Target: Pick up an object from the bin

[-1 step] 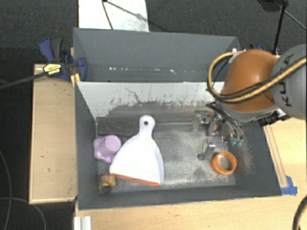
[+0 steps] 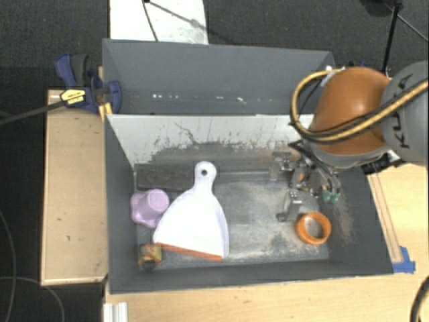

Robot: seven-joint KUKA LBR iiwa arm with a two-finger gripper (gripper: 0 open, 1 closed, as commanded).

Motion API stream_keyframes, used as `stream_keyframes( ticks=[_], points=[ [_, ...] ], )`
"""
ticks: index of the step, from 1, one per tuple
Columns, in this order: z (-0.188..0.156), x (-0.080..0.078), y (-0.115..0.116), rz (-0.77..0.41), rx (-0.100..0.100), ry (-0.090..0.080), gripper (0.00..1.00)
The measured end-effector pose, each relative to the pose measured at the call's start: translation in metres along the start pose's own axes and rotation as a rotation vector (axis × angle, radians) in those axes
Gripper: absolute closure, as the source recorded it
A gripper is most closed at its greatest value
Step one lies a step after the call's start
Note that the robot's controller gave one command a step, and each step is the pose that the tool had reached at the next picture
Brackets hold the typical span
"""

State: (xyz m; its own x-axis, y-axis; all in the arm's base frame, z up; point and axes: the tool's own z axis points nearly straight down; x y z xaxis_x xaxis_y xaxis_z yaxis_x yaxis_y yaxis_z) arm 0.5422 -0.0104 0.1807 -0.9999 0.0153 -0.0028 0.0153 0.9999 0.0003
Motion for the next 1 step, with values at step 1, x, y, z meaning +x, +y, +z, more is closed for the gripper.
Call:
stream_keyframes(
  ticks=[1],
  points=[
    [0.0247,-0.0017,-0.0427,-0.020,-0.001,-0.004,0.00]
  ],
)
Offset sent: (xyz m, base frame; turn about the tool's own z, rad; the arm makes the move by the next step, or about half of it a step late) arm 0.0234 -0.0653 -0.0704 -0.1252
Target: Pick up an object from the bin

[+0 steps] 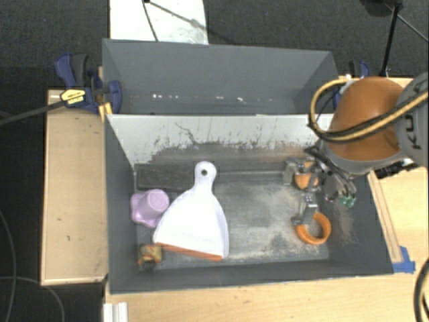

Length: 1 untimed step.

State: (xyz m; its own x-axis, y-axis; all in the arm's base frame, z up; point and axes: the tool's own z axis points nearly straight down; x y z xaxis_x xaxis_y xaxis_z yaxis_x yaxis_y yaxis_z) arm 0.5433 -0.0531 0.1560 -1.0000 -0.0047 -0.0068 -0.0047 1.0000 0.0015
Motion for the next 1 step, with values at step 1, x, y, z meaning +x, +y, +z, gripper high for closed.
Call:
stream_keyframes(
  ticks=[1],
  points=[
    [0.0319,-0.0145,-0.0298,-0.071,0.006,0.001,0.00]
  ],
)
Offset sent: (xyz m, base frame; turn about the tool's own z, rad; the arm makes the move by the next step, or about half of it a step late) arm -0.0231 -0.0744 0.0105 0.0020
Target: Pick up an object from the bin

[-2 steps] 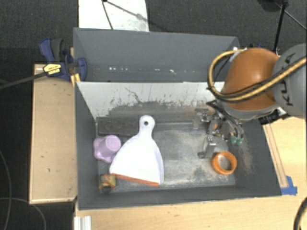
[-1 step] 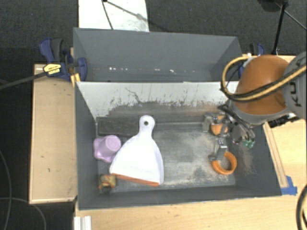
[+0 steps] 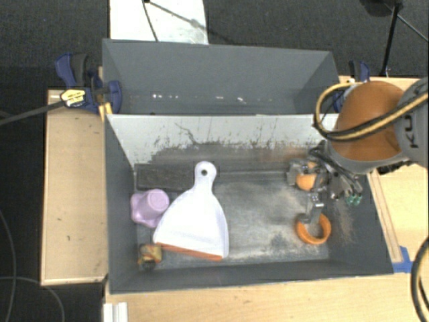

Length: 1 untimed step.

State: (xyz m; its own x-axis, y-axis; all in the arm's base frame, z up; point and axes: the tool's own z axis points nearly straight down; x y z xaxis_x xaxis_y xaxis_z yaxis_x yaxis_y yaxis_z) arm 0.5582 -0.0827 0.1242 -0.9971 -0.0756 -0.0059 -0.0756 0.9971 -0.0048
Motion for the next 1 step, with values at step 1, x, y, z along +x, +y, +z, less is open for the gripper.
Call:
stream_keyframes(
  ticks=[1],
  points=[
    [-0.0151,0.0213,-0.0188,0.017,-0.008,0.009,0.00]
  ],
)
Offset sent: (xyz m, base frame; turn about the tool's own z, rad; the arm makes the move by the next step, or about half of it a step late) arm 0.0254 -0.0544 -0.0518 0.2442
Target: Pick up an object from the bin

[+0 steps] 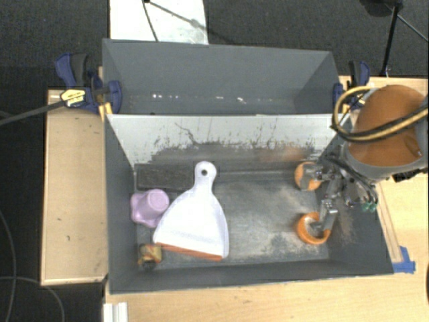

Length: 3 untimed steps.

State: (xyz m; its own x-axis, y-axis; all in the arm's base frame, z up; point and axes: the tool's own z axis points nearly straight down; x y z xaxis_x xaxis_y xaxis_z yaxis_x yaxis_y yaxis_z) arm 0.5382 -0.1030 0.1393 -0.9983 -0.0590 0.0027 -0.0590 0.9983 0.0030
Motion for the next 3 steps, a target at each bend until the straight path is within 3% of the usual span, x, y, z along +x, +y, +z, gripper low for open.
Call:
stream_keyframes(
  ticks=[1,3],
  points=[
    [0.022,-0.024,-0.023,0.145,0.006,-0.019,0.00],
    [0.062,0.019,-0.036,0.089,0.003,-0.003,0.00]
  ],
)
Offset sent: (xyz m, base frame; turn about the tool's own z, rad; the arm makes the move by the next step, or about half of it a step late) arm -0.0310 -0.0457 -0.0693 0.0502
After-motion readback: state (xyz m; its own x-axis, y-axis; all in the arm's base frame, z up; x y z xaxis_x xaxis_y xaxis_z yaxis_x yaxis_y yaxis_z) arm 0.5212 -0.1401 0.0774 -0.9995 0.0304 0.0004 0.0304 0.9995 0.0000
